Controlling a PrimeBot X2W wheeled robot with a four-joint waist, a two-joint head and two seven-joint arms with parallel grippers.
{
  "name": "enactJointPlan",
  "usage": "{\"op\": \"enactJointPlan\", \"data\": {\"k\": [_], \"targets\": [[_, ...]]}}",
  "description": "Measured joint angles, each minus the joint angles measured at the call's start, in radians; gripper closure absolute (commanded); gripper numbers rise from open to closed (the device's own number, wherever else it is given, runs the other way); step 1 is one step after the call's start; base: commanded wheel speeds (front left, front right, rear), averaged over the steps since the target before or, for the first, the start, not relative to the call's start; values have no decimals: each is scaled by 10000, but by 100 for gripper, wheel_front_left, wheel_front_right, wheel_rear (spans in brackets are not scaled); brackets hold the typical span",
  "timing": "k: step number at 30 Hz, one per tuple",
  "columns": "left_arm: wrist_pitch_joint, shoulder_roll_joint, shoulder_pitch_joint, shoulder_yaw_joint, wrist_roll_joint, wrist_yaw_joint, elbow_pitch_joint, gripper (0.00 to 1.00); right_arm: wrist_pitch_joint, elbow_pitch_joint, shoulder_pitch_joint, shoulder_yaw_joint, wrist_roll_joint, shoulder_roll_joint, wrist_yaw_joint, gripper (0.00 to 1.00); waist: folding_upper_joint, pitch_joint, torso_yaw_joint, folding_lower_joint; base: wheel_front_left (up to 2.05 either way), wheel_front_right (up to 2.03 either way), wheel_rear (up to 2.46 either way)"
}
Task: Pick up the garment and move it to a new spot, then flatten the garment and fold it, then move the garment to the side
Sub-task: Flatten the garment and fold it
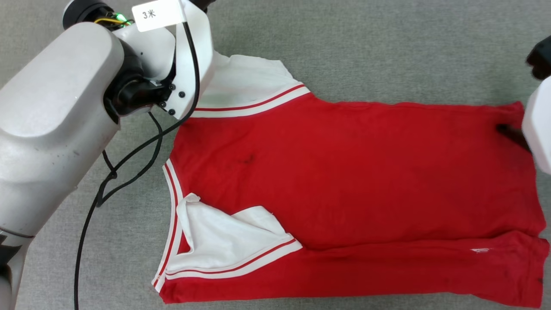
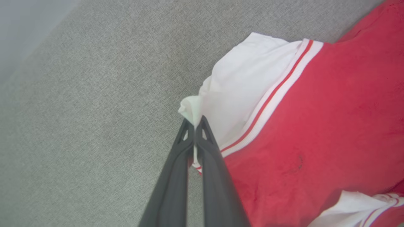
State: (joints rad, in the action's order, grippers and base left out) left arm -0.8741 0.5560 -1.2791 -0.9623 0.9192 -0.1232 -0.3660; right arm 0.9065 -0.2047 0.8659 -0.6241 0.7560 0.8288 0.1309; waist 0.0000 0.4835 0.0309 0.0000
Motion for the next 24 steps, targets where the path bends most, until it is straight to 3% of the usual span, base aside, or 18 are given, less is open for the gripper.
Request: {"op": "enactJointPlan", "data": {"k": [8, 10, 16, 24], "targets": [[286, 88, -9, -219, 50, -35, 435, 100, -800, -991, 89, -999, 405, -92, -35, 0, 0, 228, 236, 0, 0, 0, 0], [382, 159, 31, -270, 100, -48, 460, 100, -1244, -1160, 103, -1197, 441, -104, -31, 100, 0, 150, 211, 0, 0, 0, 0], [920, 324, 388, -295, 347, -50, 416, 100, -2621, -1636, 42, -1482, 825, -339, 6, 100, 0, -444, 132, 1, 0, 0, 0], [1559, 913, 1495, -443, 713, -59, 1035, 100, -4159, -1521, -771, -1908, 1179, -8, 2, 100, 0, -1683, 81, 0, 0, 0, 0]]}}
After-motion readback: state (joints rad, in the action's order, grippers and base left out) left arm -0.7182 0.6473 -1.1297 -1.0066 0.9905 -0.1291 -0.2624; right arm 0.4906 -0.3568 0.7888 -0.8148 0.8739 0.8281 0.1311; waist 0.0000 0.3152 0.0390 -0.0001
